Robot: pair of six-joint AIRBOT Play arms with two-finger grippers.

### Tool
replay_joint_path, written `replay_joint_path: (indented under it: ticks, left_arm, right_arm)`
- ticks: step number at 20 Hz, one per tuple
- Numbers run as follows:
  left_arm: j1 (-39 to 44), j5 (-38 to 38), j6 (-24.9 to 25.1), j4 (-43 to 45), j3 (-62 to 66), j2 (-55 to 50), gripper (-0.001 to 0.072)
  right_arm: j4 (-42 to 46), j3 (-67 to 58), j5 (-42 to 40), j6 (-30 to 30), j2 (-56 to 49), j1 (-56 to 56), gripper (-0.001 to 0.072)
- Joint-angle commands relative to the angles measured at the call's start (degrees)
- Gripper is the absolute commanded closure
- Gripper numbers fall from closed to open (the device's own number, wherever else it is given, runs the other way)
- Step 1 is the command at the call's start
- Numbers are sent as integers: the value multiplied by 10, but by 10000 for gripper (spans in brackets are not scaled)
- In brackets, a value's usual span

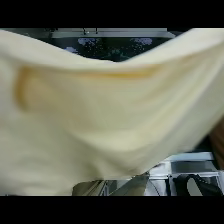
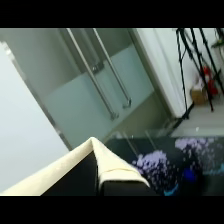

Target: Fold the shirts.

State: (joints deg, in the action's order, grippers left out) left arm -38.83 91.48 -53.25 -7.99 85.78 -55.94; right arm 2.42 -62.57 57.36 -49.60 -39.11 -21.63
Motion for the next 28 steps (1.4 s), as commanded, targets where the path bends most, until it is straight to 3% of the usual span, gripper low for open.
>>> replay_joint_path:
  ticks: [1, 5, 9, 11, 17, 25, 28]
  left_arm:
    - [163, -94, 32, 227, -51, -102, 690]
    - [255, -182, 58, 291, -45, -312, 690]
    - [246, -162, 31, 289, 90, -521, 694]
    - [235, -156, 10, 289, 152, -579, 694]
    - [228, -156, -5, 296, 234, -627, 692]
    - [197, -77, -44, 325, 154, -638, 698]
    - [194, -81, -38, 325, 92, -638, 699]
  right_arm:
    - [43, 42, 12, 4, -132, 55, 695]
    - [31, 54, -10, 45, -345, 107, 694]
    - [-64, 33, -28, 109, -542, 100, 694]
    - [-66, -3, -14, 111, -598, 87, 694]
    - [-51, -76, -48, 124, -635, 66, 694]
    - [77, -77, -13, 128, -645, 30, 695]
    - [161, -77, -3, 104, -645, 30, 695]
